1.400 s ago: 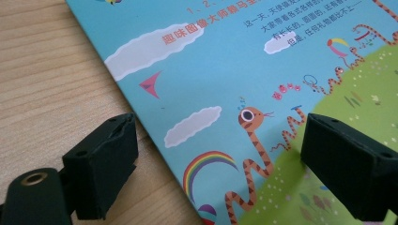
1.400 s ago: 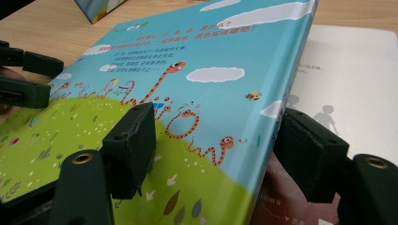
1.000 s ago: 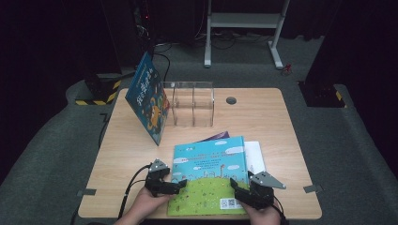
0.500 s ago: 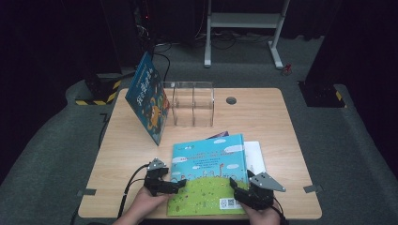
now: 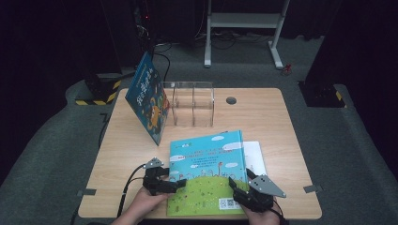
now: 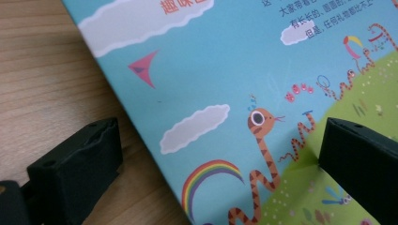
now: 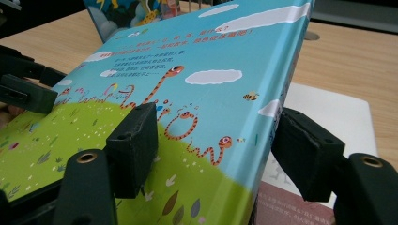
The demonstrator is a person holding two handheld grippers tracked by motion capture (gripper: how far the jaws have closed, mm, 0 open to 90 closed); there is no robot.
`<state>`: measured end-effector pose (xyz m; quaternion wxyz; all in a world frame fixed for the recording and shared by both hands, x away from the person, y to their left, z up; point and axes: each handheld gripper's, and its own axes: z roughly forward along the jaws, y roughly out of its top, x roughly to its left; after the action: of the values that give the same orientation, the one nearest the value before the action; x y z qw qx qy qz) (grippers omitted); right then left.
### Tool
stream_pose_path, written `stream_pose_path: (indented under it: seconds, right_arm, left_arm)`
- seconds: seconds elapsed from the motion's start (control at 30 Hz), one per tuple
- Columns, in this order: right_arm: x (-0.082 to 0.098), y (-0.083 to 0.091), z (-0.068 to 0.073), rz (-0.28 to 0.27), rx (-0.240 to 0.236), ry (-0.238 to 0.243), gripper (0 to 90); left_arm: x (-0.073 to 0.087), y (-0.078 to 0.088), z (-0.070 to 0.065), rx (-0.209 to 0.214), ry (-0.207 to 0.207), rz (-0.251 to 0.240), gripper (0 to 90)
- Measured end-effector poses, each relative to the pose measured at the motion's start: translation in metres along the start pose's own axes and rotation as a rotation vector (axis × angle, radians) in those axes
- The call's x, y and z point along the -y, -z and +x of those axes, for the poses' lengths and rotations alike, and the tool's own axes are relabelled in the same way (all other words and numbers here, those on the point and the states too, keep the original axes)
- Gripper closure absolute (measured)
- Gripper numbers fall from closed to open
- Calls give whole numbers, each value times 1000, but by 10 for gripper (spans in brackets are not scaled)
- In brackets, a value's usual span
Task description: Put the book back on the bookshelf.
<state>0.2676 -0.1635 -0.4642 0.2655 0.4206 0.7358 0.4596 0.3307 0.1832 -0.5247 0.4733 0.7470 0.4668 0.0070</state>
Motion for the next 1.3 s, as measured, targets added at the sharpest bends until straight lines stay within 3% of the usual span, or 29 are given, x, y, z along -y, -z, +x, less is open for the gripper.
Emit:
stream_pose_path:
  seconds: [0.2,0.33,0.83,0.9,0.93,1.1,1.3]
  right_arm:
    - [-1,1,1,-13,2,12,329]
    - [-1,2,2,-26,-1,18,330]
    - [-5,3,5,-92,-12,27,355]
    - [-6,2,6,-97,-15,35,355]
    - [-8,2,7,-97,-15,49,356]
    - [-9,-3,7,-84,-11,53,358]
    - [-13,-7,11,-98,-20,69,368]
  left_arm:
    - [0,-1,-4,42,-9,8,1]
    - [-1,0,-6,36,-19,5,1]
    - [-1,18,-12,-20,-42,-44,66]
    - [-1,22,-12,-29,-45,-59,76]
    - [0,28,-14,-55,-67,-91,99]
    - [1,39,-16,-106,-104,-148,163]
    - [3,48,-15,-135,-106,-195,199]
